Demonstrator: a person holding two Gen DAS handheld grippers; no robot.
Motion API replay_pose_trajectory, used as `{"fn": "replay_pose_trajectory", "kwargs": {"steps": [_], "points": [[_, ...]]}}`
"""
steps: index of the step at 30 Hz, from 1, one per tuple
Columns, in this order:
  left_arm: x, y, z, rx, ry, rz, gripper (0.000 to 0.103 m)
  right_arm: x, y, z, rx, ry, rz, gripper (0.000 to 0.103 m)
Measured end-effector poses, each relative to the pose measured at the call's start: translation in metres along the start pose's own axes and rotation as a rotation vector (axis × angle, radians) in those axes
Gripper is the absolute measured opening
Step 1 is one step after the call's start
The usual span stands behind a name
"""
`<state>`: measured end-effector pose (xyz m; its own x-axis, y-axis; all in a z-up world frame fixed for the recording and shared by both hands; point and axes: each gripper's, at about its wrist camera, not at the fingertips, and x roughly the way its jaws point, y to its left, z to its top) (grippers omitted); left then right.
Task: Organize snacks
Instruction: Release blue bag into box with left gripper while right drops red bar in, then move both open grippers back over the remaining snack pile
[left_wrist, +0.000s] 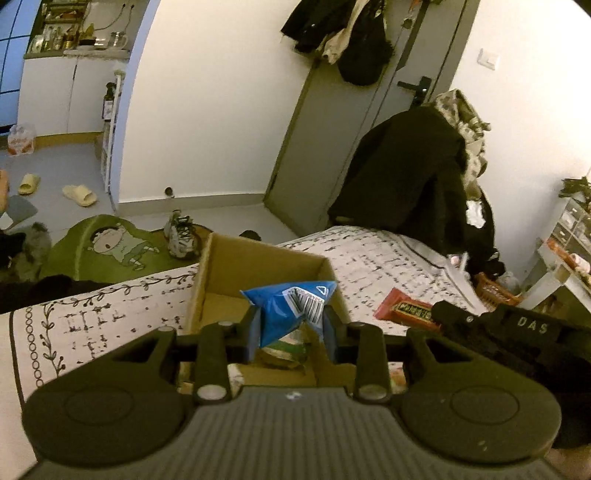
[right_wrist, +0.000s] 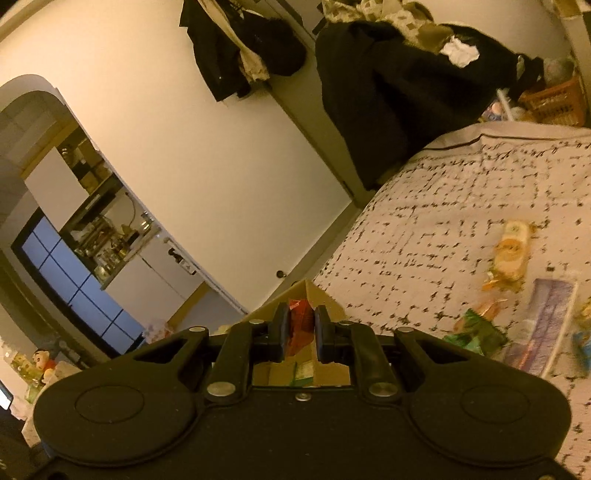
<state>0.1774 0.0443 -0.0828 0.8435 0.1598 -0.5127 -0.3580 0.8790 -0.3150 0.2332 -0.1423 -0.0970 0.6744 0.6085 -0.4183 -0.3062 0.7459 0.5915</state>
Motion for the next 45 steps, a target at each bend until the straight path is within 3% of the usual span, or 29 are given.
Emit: {"fn": "replay_pose_trajectory", "kwargs": {"steps": [9,14,25,28,30,38,43,45], "points": [[0.025,0.018,-0.004,-0.023,0.046,0.058,0.035,0.019,0.018,-0.006,-0.039,0.045,0.055,0.014],[0.032,0.015,-0.006,-0.028,0.058,0.051,0.036,0.023,0.010,-0.009,0.003,0.071,0.050,0.014],[0.013,0.023,-0.001,-0.032,0.000,0.108,0.070,0.028,0.017,-0.016,-0.037,0.102,0.040,0.015],[0.006,0.025,0.001,-0.032,-0.013,0.115,0.075,0.030,0.016,-0.017,-0.027,0.126,0.051,0.019],[0.003,0.025,0.001,-0.031,-0.012,0.134,0.077,0.027,0.017,-0.017,-0.028,0.127,0.063,0.026],[-0.009,0.025,0.002,-0.042,0.015,0.142,0.085,0.000,0.016,-0.012,-0.044,0.021,-0.020,0.084],[-0.012,0.020,0.007,-0.017,0.041,0.133,0.085,-0.021,0.011,-0.008,-0.079,-0.040,-0.066,0.100],[-0.015,0.016,0.009,-0.004,0.044,0.131,0.088,-0.027,0.006,-0.006,-0.074,-0.056,-0.087,0.102]]}}
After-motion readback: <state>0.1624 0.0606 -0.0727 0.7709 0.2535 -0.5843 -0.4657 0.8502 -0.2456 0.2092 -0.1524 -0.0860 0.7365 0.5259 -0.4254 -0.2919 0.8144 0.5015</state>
